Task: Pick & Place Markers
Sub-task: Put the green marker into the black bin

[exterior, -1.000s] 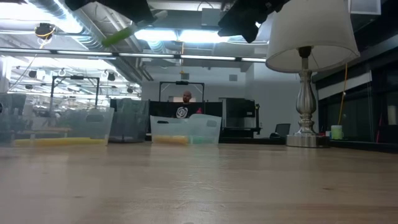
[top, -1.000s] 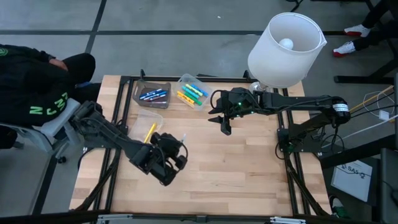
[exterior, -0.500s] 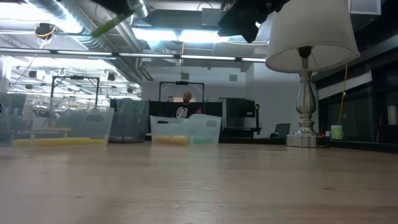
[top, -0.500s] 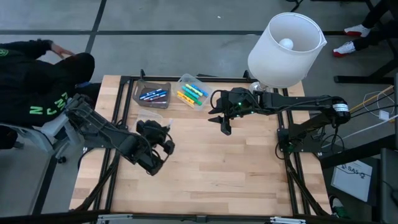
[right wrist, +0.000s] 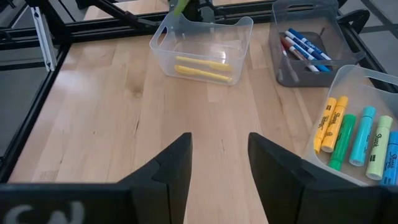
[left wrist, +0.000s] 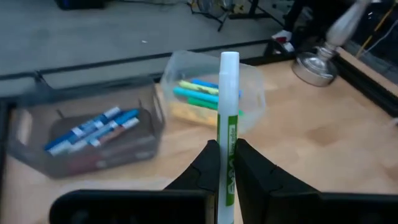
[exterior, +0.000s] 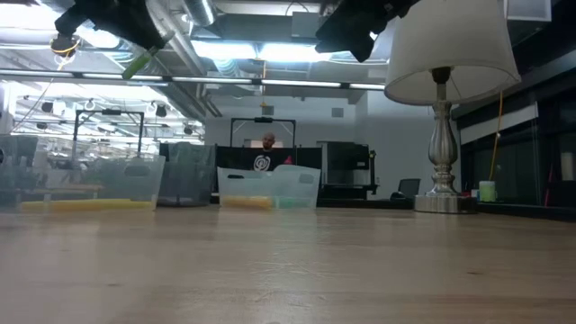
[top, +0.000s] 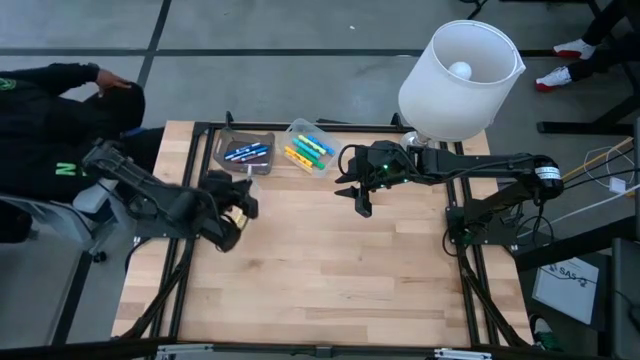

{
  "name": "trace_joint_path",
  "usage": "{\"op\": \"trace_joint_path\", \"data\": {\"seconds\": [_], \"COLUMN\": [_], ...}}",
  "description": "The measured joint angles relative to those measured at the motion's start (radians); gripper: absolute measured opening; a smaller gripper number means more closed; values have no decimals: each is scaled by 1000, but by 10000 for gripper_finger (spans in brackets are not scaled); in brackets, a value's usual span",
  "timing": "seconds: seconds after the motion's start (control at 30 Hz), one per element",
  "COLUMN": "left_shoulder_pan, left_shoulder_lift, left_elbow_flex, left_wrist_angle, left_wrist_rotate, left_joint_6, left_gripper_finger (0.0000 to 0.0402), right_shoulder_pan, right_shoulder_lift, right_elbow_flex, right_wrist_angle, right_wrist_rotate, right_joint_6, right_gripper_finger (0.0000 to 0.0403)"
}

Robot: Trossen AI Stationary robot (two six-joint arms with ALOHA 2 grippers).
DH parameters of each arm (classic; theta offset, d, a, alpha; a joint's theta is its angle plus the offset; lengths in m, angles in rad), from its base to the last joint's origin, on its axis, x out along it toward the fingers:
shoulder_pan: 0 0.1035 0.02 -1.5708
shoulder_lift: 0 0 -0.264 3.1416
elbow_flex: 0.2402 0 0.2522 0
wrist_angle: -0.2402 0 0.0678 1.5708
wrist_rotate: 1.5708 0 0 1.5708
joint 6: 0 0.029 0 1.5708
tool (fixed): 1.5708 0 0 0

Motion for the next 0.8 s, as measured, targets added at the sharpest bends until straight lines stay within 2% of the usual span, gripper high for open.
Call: {"op": "trace_joint_path", "data": {"seconds": [0.3,0.43,0.63,0.8], "left_shoulder_pan": [150,207,270,331], "left_shoulder_lift": [-175,-233,-271,-280], "left_elbow_flex": [-2,-2,-2,-2], "left_wrist_angle": [3,52,197,244], "left_wrist_rotate": [-2,0,52,111], "left_joint_6": [313,492,777,921], "left_gripper_finger": [22,22,22,22], "right_shoulder_pan": [0,0,0,0], "right_shoulder_lift": [0,0,0,0], "right_elbow_flex": [0,0,0,0], "right_wrist_angle": [0,0,0,0], "right_wrist_rotate": [0,0,0,0], "right_joint_6": [0,0,0,0], "right_gripper_finger": [156,156,156,156]}}
